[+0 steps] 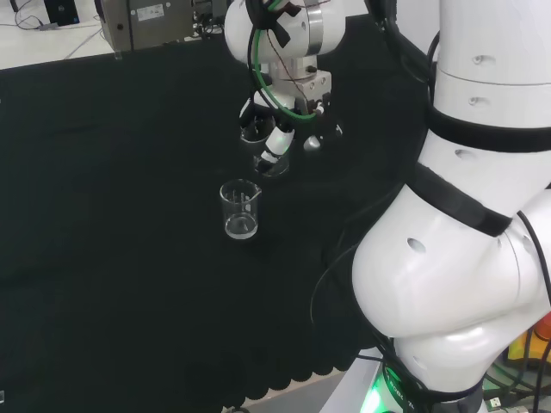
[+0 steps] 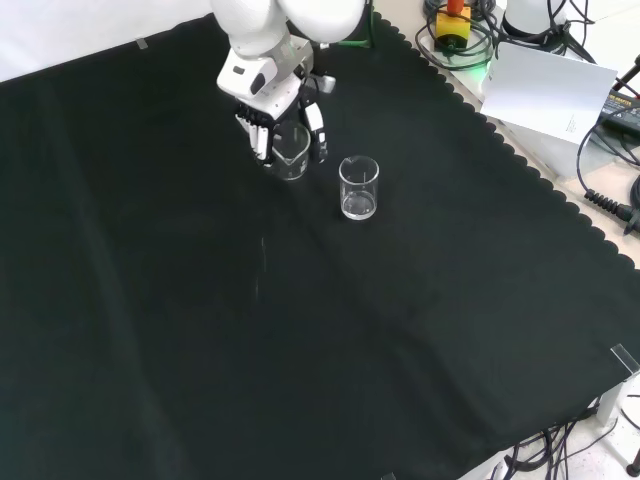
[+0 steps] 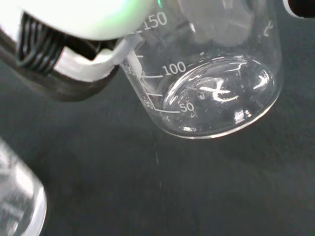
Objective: Place the beaker back on the table.
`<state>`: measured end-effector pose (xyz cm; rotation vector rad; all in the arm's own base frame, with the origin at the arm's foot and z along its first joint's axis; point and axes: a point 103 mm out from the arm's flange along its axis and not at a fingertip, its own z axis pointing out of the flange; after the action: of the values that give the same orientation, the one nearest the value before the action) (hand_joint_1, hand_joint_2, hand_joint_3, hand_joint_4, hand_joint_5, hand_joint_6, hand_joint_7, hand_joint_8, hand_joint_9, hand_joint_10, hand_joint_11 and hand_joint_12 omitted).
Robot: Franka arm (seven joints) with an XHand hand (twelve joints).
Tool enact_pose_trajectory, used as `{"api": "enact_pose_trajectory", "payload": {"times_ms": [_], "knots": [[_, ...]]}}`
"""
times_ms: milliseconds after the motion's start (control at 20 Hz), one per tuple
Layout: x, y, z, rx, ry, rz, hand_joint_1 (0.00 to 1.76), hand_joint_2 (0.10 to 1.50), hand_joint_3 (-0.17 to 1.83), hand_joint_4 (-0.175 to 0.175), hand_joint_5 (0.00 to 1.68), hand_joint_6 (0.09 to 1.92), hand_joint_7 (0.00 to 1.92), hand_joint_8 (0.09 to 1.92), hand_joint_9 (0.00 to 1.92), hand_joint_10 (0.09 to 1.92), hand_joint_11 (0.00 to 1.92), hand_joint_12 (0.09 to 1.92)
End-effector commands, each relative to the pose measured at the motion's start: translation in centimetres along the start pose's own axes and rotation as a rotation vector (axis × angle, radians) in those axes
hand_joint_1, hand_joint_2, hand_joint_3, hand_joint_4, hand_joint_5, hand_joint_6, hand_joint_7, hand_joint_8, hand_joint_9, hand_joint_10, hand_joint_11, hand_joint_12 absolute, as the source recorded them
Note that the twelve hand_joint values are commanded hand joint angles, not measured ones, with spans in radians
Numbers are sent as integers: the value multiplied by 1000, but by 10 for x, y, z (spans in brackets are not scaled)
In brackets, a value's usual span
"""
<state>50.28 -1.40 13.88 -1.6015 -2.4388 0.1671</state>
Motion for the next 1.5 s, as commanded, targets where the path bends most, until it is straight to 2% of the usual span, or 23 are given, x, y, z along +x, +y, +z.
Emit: {"api": "enact_pose_trajectory", "payload": {"times_ms": [50, 350, 500, 700, 750, 850, 900, 950, 1500], "knots": [[-15, 38, 8, -68, 42, -15, 1090, 687, 725, 175, 1138, 945, 1606, 616, 1839, 163, 1634, 601], [-19, 57, 19, -71, 53, -21, 1090, 688, 720, 175, 1140, 940, 1604, 617, 1836, 157, 1629, 604], [-22, 62, 26, -80, 81, -19, 1090, 689, 718, 175, 1140, 938, 1603, 617, 1834, 155, 1626, 605], [-26, 65, 34, -104, 147, -7, 1091, 690, 716, 175, 1140, 937, 1602, 617, 1833, 152, 1623, 606], [-31, 66, 37, -109, 188, -39, 1090, 691, 715, 175, 1140, 937, 1602, 617, 1833, 152, 1623, 607], [-39, 68, 42, -122, 241, -54, 1090, 691, 714, 175, 1139, 937, 1600, 617, 1831, 150, 1620, 607], [-39, 68, 43, -120, 198, 2, 1090, 692, 713, 175, 1139, 937, 1599, 616, 1830, 149, 1619, 607], [-39, 67, 42, -119, 188, 15, 1090, 693, 713, 175, 1139, 937, 1598, 616, 1828, 147, 1617, 607], [-22, 67, 51, -99, 183, -3, 1087, 712, 681, 175, 1131, 936, 1585, 607, 1807, 124, 1583, 619]]}}
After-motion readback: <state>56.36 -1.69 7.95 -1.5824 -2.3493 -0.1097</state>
